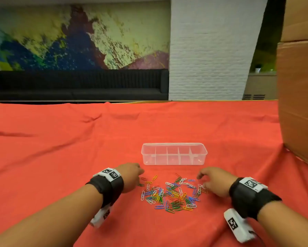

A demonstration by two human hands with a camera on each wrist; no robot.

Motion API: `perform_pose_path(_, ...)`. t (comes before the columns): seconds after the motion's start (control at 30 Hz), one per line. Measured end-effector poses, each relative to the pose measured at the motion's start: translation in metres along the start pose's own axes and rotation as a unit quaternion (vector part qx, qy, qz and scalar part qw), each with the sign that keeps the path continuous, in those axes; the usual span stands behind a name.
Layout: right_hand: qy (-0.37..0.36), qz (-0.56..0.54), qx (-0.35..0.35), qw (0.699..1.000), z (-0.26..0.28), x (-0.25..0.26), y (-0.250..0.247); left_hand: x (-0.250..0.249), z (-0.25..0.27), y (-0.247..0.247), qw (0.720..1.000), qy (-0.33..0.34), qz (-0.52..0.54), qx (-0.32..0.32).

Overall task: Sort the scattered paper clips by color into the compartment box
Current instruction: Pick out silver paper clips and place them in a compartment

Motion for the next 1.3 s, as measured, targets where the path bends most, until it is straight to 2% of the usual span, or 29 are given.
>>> perform_pose_path(0.07, -0.009, -0.018, -0.022, 1.000, -0.007, 0.002, -0.003, -0.002, -0.007, 0.000, 1.000, -0.008, -0.005, 0.003)
perform_pose_path(0.23, -0.044, -0.012, 0.014, 0.999, -0.046, 0.033, 0.006, -0.006, -0.031, 0.005, 0.999, 0.016, 0.005, 0.028)
perform_pose_path(0.4, -0.018, 0.068, 0.007, 0.997, -0.091, 0.056, 0.018, -0.005, -0.044, 0.006, 0.999, 0.004, 0.040, 0.026)
perform_pose_path(0.53, -0.004, 0.088, 0.045, 0.995, -0.102, 0.056, 0.034, -0.002, -0.037, -0.001, 0.999, 0.003, 0.040, 0.011)
perform_pose_path(0.63, -0.007, 0.041, 0.050, 0.998, -0.094, 0.058, 0.029, 0.003, -0.026, -0.006, 0.997, -0.002, 0.076, -0.018)
perform_pose_path(0.73, -0.012, -0.046, 0.010, 0.999, -0.081, 0.054, 0.014, 0.008, -0.017, -0.008, 0.988, 0.005, 0.153, -0.027)
perform_pose_path(0.83, 0.003, -0.235, 0.021, 0.972, -0.064, 0.047, 0.010, 0.004, -0.011, -0.010, 0.964, 0.019, 0.266, -0.005)
perform_pose_path(0.87, 0.010, -0.275, 0.032, 0.961, -0.057, 0.046, 0.011, 0.000, -0.010, -0.012, 0.955, 0.018, 0.296, -0.003)
perform_pose_path(0.93, 0.013, -0.299, 0.065, 0.952, -0.044, 0.045, 0.014, -0.011, -0.009, -0.014, 0.957, 0.026, 0.287, -0.003)
perform_pose_path(1.03, 0.004, -0.216, 0.106, 0.971, -0.030, 0.044, 0.022, -0.030, -0.011, -0.016, 0.978, 0.037, 0.204, -0.002)
perform_pose_path(1.1, -0.043, -0.065, 0.111, 0.991, -0.023, 0.047, 0.028, -0.038, -0.013, -0.015, 0.989, 0.028, 0.143, -0.012)
perform_pose_path(1.17, -0.100, 0.030, 0.100, 0.989, -0.014, 0.052, 0.035, -0.041, -0.016, -0.013, 0.994, 0.019, 0.104, -0.029)
perform_pose_path(1.3, -0.130, 0.037, 0.122, 0.983, -0.008, 0.055, 0.044, -0.044, -0.025, -0.012, 0.996, 0.018, 0.077, -0.028)
Point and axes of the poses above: each hand's wrist, its own z-axis away from the middle knuckle, its own y-axis out of the palm, x = y × z, the point moved 3 cm from there along -z, towards the middle knuckle, and after that the axes turned 15 degrees about -z, right-handed, at the moved point
